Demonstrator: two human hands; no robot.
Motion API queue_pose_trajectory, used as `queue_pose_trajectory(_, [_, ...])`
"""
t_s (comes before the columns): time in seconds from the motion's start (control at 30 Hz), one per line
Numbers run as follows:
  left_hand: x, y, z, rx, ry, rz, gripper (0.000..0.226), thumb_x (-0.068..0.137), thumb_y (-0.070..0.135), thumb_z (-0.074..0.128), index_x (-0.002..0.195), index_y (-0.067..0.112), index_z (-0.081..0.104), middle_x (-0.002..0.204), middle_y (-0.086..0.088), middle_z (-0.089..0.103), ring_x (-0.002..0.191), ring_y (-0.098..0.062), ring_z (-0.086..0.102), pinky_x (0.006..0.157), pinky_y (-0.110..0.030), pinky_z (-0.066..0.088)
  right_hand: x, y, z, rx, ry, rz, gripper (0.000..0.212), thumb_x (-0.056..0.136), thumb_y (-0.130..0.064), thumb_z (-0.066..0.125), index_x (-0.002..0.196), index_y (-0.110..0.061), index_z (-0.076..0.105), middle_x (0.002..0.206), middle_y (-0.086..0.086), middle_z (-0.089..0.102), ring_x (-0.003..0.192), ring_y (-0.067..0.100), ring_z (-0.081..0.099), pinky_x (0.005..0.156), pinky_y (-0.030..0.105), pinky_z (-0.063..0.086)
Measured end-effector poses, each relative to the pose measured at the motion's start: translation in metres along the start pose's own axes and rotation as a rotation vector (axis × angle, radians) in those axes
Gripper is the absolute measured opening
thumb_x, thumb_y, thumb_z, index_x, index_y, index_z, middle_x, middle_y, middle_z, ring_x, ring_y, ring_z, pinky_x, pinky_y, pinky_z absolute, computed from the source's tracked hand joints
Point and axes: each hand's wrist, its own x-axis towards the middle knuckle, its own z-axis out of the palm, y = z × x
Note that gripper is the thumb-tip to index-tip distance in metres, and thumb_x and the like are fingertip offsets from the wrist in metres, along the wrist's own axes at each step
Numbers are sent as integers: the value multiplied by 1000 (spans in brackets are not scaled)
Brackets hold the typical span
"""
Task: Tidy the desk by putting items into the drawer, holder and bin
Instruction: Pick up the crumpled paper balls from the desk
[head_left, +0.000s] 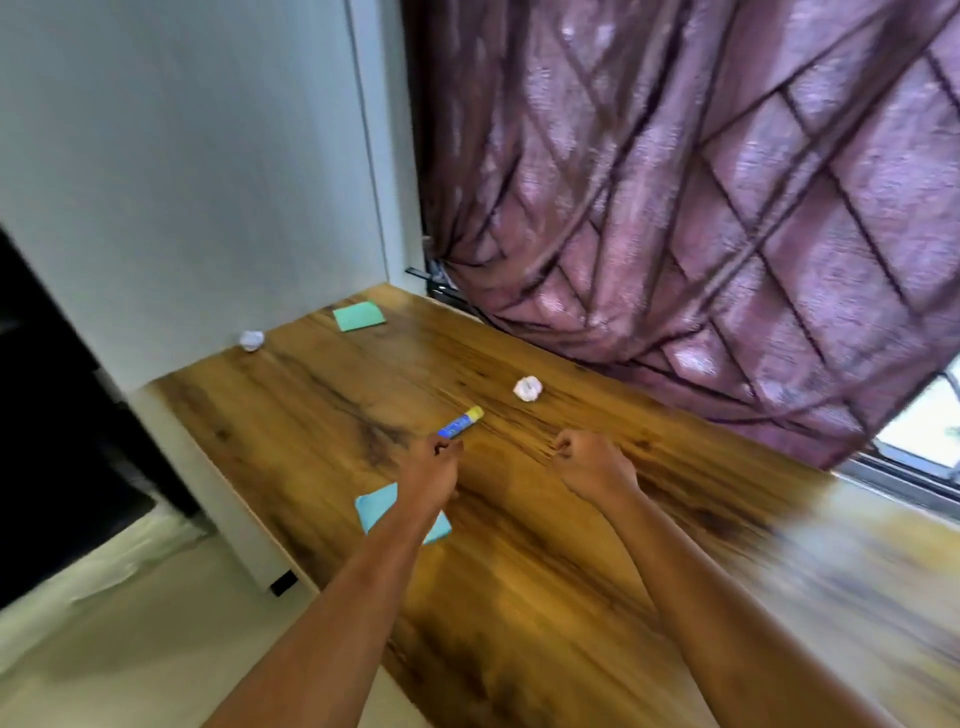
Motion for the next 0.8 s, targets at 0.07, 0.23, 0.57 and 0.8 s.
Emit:
queue_pose_trajectory(0.07, [15,-3,-14,-50,33,-14,18,88,22,59,82,5,61,74,-16,59,61,-27,56,62,-35,49,19,-11,6,-24,-13,-14,31,87,-28,54,118,-25,60,113,0,64,103,21,59,82,32,50])
queue_pose_trajectory(0.23, [75,-15,-37,-93,83,-65,19,86,18,64,73,10,54,66,-8,51,66,-22,49,64,-34,45,81,-41,21,-47,23,-4,50,86,-23,52,135,-23,45,136,8,46,125,33,45,97,41,42])
queue_pose_trajectory(0.57, [200,-17,-46,-106,-146,-87,23,86,22,64,70,19,47,65,1,49,66,-17,46,64,-30,38,184,-72,53,-118,-70,243,55,89,-29,55,142,-23,39,144,12,38,128,37,41,101,43,42])
queue_pose_trajectory(0.8, [288,-35,-116,-115,-34,-93,21,86,19,66,70,20,51,75,-3,57,70,-17,52,60,-29,43,239,-154,87,-56,150,124,26,95,-16,41,110,-6,60,118,19,60,108,35,56,89,37,43])
